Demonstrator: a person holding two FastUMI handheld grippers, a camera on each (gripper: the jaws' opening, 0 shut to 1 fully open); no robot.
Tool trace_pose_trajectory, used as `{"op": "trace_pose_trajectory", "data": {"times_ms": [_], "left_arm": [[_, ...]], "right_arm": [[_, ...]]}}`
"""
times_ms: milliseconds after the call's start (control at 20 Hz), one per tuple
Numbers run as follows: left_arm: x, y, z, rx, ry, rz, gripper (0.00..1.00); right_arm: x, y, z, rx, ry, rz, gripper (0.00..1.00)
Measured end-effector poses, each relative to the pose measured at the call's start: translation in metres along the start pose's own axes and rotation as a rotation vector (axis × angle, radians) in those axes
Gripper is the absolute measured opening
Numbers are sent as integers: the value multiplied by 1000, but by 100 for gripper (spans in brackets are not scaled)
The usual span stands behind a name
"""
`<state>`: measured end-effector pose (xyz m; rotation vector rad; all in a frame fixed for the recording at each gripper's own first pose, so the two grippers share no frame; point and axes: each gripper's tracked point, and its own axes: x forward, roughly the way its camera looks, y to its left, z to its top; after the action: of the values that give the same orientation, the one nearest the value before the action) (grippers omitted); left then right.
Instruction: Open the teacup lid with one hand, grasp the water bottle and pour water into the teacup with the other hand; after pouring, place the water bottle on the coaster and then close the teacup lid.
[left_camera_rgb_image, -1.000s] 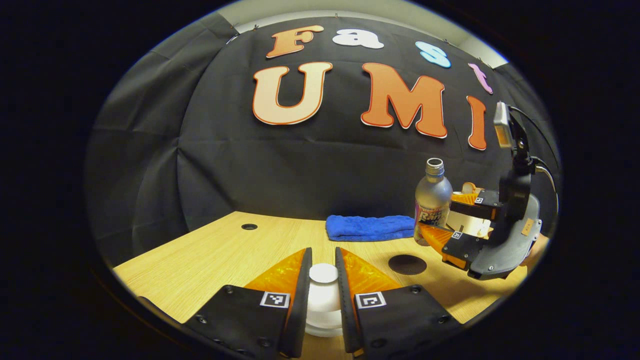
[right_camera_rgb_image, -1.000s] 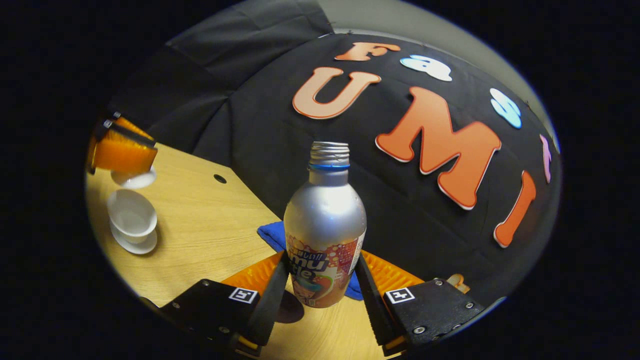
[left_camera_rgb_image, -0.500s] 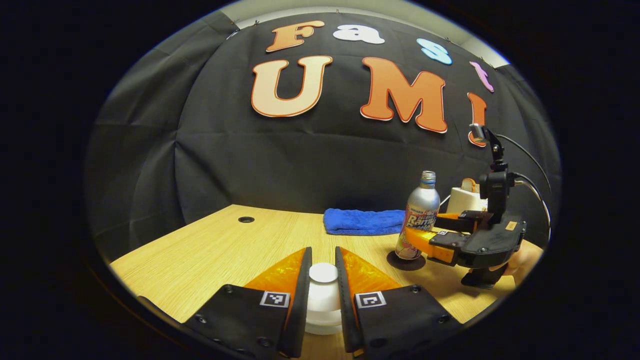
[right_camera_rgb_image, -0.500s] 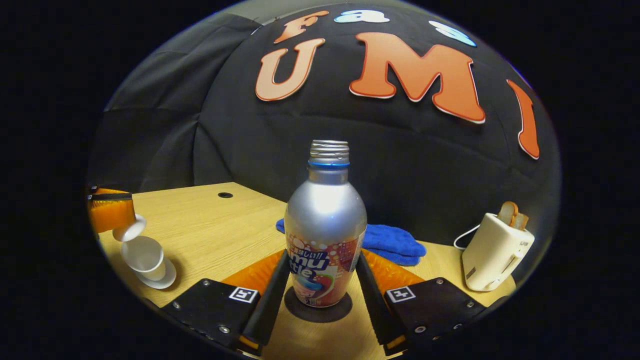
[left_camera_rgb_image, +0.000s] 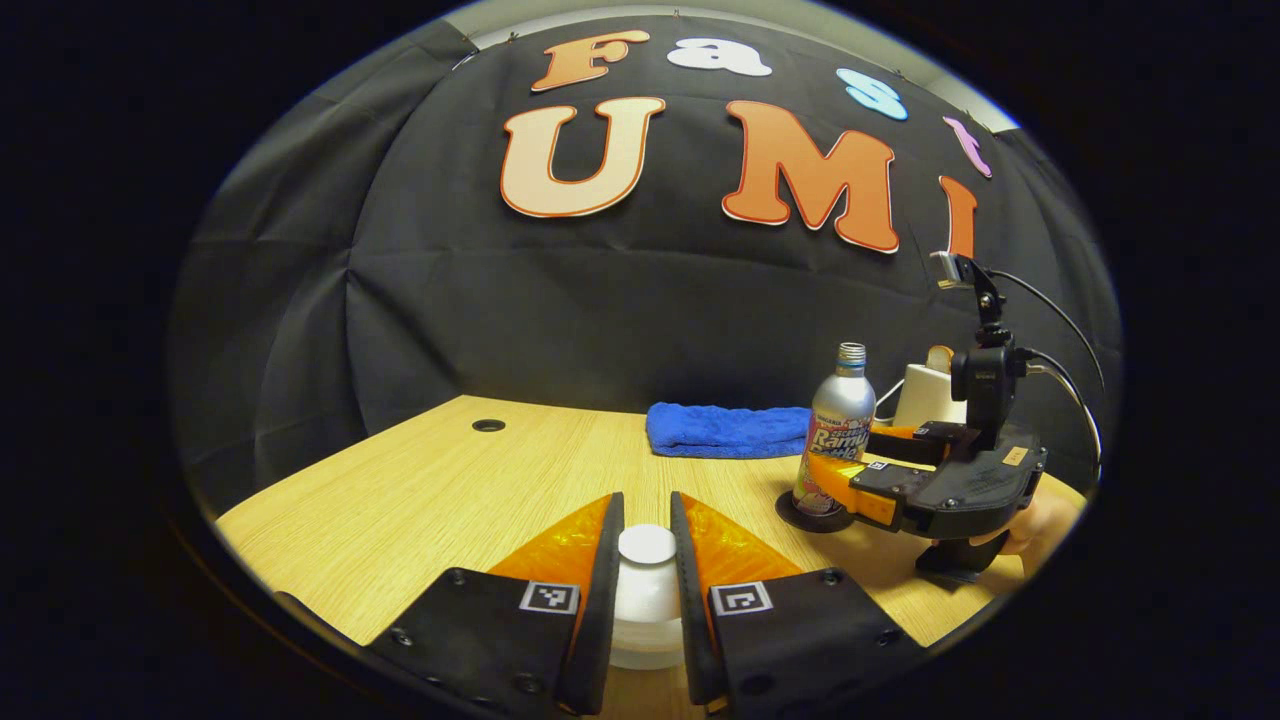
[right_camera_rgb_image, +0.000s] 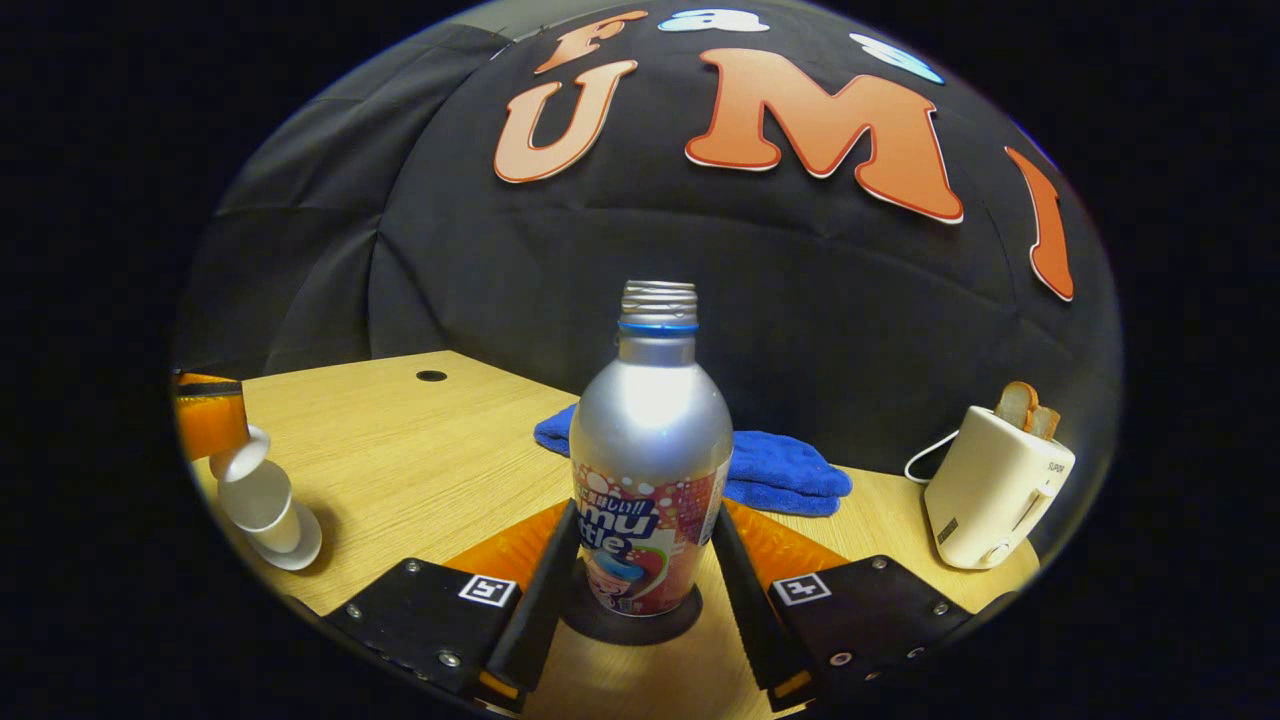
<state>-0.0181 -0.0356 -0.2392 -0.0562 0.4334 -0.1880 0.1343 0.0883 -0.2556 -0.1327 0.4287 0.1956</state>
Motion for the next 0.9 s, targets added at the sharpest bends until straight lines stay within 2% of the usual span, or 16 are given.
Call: {"op": "trace_pose_trajectory", "data": {"times_ms": [50, 100, 200, 250, 400, 500, 550, 650, 700, 800, 850, 900], "left_arm": [[0, 0, -2, 3, 7, 1, 38], [1, -1, -3, 5, 12, 1, 34], [2, -3, -2, 1, 11, -3, 34], [3, -3, -5, 1, 17, -4, 31], [4, -5, -9, -5, 28, -9, 34], [4, -6, -13, -3, 33, -8, 34], [4, -6, -14, 1, 33, -6, 31], [3, -9, -15, 5, 28, -10, 31], [2, -10, -16, 9, 26, -11, 34], [-1, -8, -21, 28, 36, 7, 34], [-2, -9, -21, 33, 30, 8, 31], [-2, -8, -22, 37, 30, 14, 34]], "right_arm": [[0, -3, -1, -8, 5, -17, 79], [-2, -6, -2, -14, 7, -27, 81], [-5, -3, 1, -5, 9, -19, 87], [-6, -5, 2, -1, 10, -20, 90], [-15, -10, 6, -1, 8, -27, 99], [-21, -16, 8, -8, 1, -36, 100], [-27, -21, 7, -15, 2, -50, 99], [-38, -27, 8, -14, -7, -60, 100], [-44, -30, 9, -11, -12, -65, 100], [-57, -36, 8, -12, -20, -76, 99], [-62, -41, 8, -16, -26, -86, 99], [-68, -46, 8, -19, -33, -96, 99]]}}
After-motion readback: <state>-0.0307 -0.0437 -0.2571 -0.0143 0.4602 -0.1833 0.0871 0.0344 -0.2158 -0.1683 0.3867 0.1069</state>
